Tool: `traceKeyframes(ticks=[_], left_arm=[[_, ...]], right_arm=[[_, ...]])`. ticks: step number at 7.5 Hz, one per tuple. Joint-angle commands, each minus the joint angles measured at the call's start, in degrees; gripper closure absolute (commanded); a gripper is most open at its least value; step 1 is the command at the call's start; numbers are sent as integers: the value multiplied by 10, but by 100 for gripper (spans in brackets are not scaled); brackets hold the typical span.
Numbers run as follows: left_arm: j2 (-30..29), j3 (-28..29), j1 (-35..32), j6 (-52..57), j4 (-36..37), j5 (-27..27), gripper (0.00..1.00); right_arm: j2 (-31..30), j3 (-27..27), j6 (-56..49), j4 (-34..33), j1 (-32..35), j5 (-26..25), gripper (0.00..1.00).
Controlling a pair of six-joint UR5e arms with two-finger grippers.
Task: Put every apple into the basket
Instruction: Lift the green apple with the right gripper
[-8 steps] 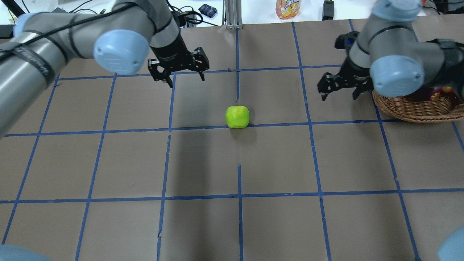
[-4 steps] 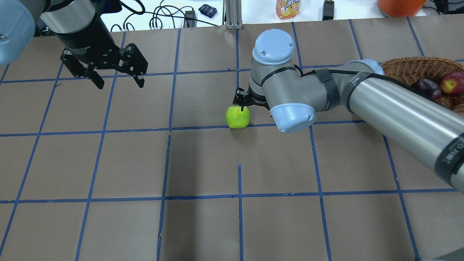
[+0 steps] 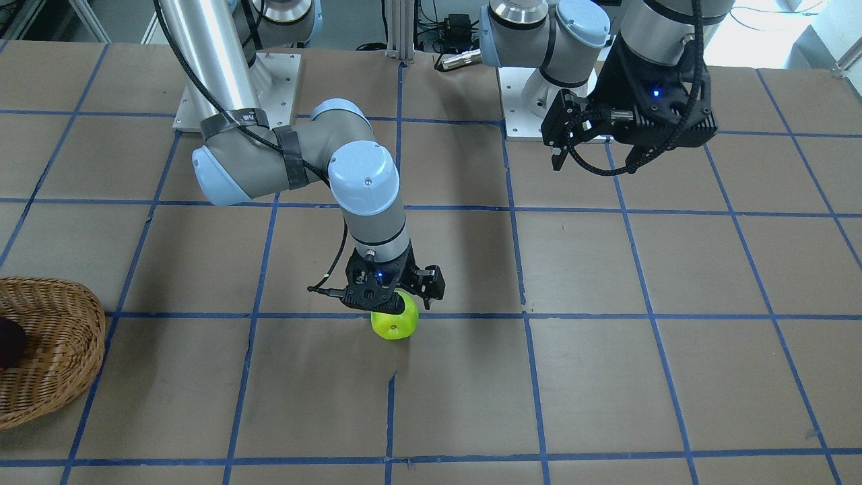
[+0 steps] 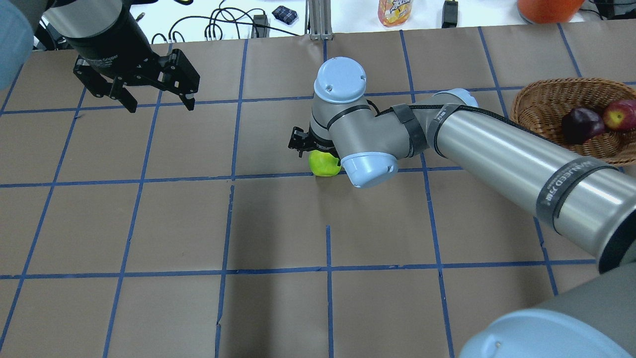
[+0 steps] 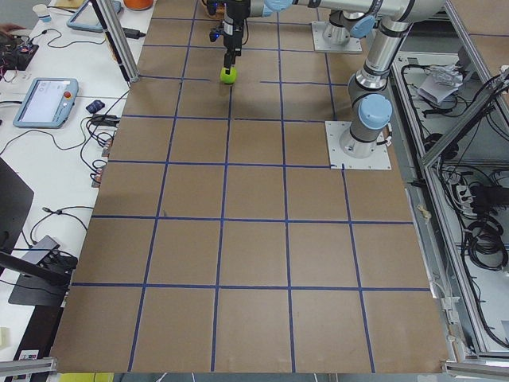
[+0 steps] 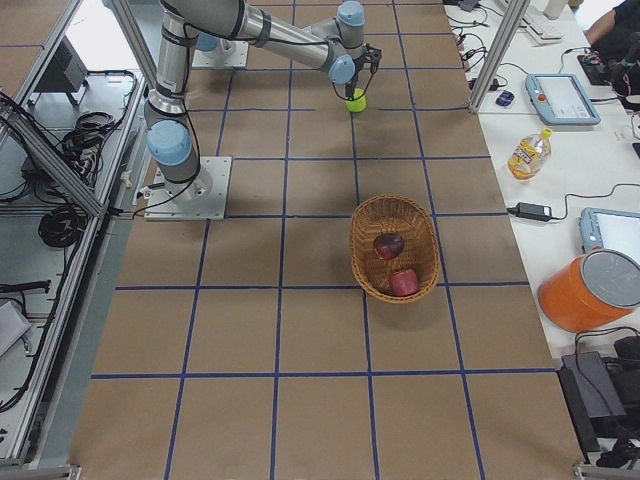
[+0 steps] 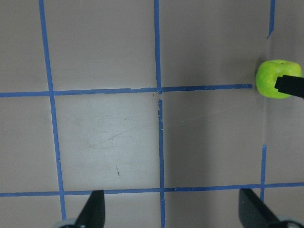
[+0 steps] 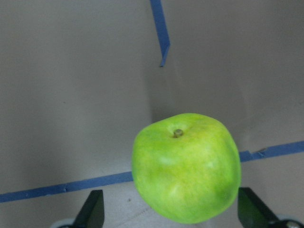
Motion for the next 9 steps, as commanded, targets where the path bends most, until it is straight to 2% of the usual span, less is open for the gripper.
traceKeyframes(ticks=[1,7,9], left_arm=[[6,-5,0,-2,10,2,0],[-9,11,9,-2,-21,4,0],[-6,10,9,3,-36,41,0]], right_arm=[[20,-5,-7,-4,0,-59,0],[36,3,-18,2,0,-62,0],[35,3,-33,3,0,-64,5]])
